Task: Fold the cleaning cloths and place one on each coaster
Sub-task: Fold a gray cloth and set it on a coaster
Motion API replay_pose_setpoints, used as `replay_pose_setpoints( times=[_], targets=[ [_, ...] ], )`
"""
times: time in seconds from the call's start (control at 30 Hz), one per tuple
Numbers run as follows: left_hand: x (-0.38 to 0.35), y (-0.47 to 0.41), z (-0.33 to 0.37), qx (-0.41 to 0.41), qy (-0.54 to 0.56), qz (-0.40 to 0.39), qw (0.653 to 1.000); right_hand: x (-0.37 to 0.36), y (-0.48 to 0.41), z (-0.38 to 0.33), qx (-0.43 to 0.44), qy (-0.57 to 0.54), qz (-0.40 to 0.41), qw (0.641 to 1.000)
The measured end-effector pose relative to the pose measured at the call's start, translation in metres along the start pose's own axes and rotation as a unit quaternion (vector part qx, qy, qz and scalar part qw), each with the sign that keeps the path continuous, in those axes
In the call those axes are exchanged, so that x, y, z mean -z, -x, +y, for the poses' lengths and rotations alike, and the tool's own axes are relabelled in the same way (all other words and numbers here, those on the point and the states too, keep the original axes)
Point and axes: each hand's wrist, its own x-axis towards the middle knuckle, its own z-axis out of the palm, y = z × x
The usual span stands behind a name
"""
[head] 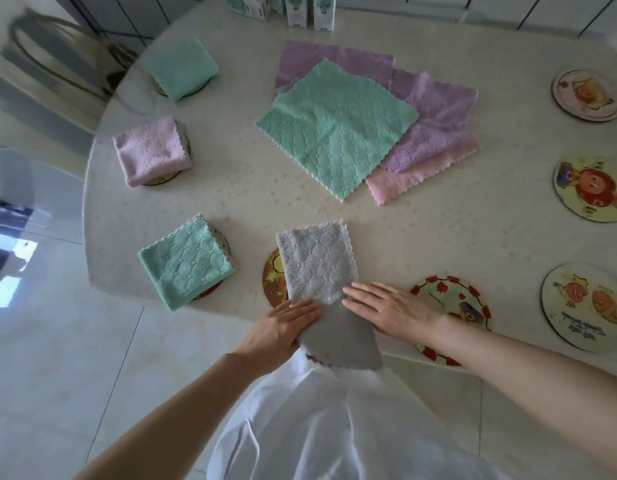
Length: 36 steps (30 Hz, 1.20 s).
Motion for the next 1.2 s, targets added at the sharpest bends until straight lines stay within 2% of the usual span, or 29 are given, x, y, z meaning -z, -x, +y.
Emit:
replay_pose_setpoints(
  times=[0.1,0.17,0.33,0.4,0.5,0.57,0.63,0.73,0.97,1.2],
  targets=[
    [0.000,0.010,-0.005,-0.001,-0.003,-0.006,1.000,-0.004,-0.002,0.000,0.013,0.015,0.024,1.000],
    [0.000,0.011,-0.004,0.024,0.037,-0.002,0.999,-0.003,-0.004,-0.001,0.000,0.008,0.025,1.000],
    [0.014,0.000,0.003,0.158,0.166,0.011,0.973,0.005,-0.010,-0.008,-0.042,-0.042,0.077,0.995],
    [0.024,-0.011,0.007,0.230,0.171,-0.001,0.958,0.014,-0.016,-0.007,-0.069,-0.128,0.097,0.985],
    [0.032,-0.030,0.001,0.339,0.199,0.010,0.919,0.035,-0.028,-0.001,-0.179,-0.329,0.037,0.926],
    [0.033,-0.041,-0.010,0.402,0.248,0.035,0.881,0.044,-0.040,0.005,-0.237,-0.387,0.049,0.890],
    [0.033,-0.049,-0.018,0.428,0.310,0.055,0.847,0.047,-0.049,0.014,-0.307,-0.425,0.061,0.849],
    [0.033,-0.059,-0.023,0.440,0.331,0.060,0.833,0.047,-0.059,0.023,-0.365,-0.434,0.050,0.822],
    [0.031,-0.065,-0.016,0.467,0.284,0.082,0.833,0.044,-0.075,0.031,-0.405,-0.410,0.029,0.817],
    [0.031,-0.081,-0.012,0.545,0.234,0.084,0.801,0.044,-0.088,0.036,-0.438,-0.404,-0.002,0.803]
  ],
)
